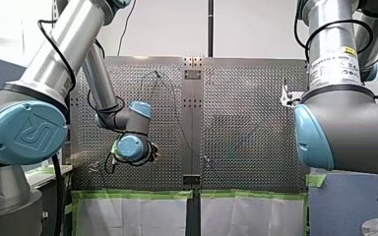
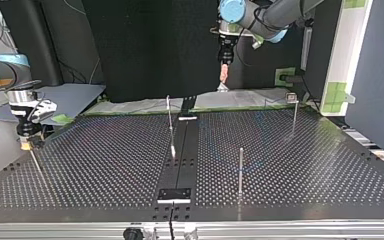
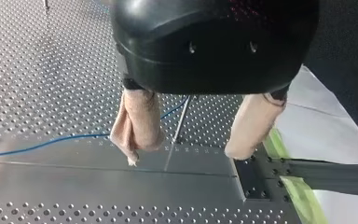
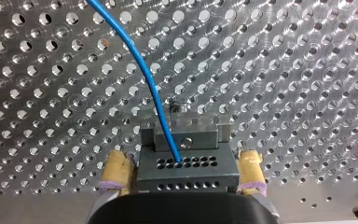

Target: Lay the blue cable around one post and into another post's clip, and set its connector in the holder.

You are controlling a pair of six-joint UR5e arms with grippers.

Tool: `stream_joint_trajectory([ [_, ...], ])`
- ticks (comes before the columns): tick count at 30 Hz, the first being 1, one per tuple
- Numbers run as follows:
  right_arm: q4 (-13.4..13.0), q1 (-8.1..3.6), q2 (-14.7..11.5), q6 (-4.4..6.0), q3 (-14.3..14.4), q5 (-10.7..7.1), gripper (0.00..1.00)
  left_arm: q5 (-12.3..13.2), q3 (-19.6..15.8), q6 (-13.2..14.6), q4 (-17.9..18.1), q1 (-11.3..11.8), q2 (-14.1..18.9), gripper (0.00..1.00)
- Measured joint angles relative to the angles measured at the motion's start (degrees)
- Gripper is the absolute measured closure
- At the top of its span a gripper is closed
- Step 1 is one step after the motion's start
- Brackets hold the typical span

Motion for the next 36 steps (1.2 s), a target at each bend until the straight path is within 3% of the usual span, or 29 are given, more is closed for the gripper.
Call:
stream_joint_trajectory([
  [36, 0.00, 0.00, 0.00, 0.00, 0.00, 0.00, 0.00, 0.68, 0.00, 0.53, 0.54, 0.28, 0.03, 0.00],
])
